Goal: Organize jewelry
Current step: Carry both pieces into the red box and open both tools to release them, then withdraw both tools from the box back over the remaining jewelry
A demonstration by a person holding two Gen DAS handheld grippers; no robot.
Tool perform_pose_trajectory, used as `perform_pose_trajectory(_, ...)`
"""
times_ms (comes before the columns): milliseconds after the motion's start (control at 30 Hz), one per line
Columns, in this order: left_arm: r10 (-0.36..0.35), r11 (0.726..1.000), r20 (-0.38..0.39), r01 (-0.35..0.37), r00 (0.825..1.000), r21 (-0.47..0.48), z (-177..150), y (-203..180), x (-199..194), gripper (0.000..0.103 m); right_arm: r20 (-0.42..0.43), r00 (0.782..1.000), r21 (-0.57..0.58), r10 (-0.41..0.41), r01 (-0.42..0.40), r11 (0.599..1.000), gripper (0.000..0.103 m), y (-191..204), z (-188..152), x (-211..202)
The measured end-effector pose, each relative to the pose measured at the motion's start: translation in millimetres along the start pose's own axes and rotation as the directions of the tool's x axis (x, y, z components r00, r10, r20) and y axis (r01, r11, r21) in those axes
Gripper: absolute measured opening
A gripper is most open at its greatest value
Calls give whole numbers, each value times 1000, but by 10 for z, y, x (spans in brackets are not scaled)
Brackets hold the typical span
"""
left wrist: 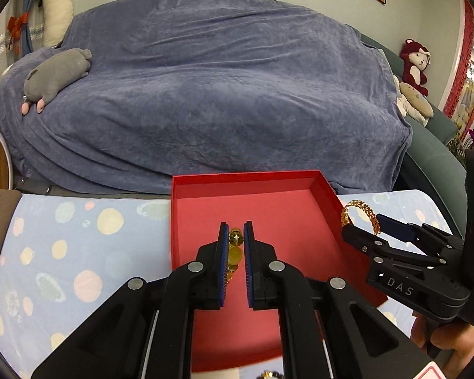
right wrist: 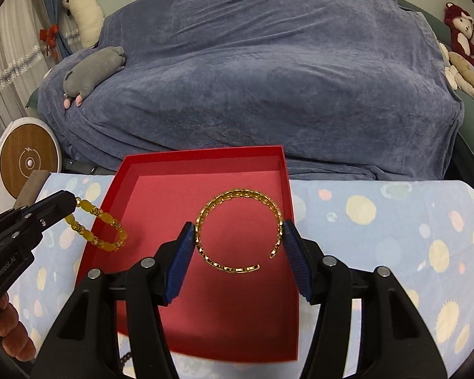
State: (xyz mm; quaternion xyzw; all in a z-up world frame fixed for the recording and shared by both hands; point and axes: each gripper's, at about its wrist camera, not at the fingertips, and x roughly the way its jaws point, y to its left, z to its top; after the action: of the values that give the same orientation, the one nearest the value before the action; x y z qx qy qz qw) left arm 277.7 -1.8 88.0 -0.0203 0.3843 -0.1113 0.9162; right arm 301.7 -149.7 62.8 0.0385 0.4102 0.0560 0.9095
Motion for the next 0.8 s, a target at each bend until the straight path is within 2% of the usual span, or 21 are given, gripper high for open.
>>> perform_pose_trajectory(200, 17, 1000, -7, -17, 1000, 8, 241, 29, 459, 7, -65, 998, 7, -8, 9, 1000, 54, -55, 225, 536)
perform_pose_trajectory(267, 20, 1000, -13, -20, 1000, 7, 296, 41, 565, 8, -70, 997, 5, -21, 21, 1000, 61, -69, 244, 611)
perform_pose_trajectory(333, 40, 999, 9, -40, 999, -5, 317, 62, 596, 12, -52, 998, 9, -35, 35, 999, 73, -91, 244, 601)
perform_pose_trajectory(367, 37, 999, 17, -37, 999, -10, 314, 74, 600, 14, -41, 998, 4, -44, 44, 999, 74, -95, 238, 593)
perform_pose_trajectory(433, 42, 999, 22, -42, 999, -28, 300, 105, 560, 35, -20, 999, 1, -50, 50, 999, 76, -107, 205, 504)
perform_pose_trajectory(467, 43, 999, 27, -42, 999, -34, 287, 118, 528, 37, -16, 999, 4, -43, 43, 999, 76, -128, 177, 464)
perform_pose_trajectory(633, 47, 998, 29, -46, 998, -40, 115, 150, 199, 41, 4, 1000, 14, -23, 23, 1000, 76, -206, -46, 54)
perform_pose_trajectory(800, 52, 998, 23, -51, 998, -35, -163, 169, -240, 43, 25, 999, 2, -24, 24, 1000, 76, -208, -407, -471)
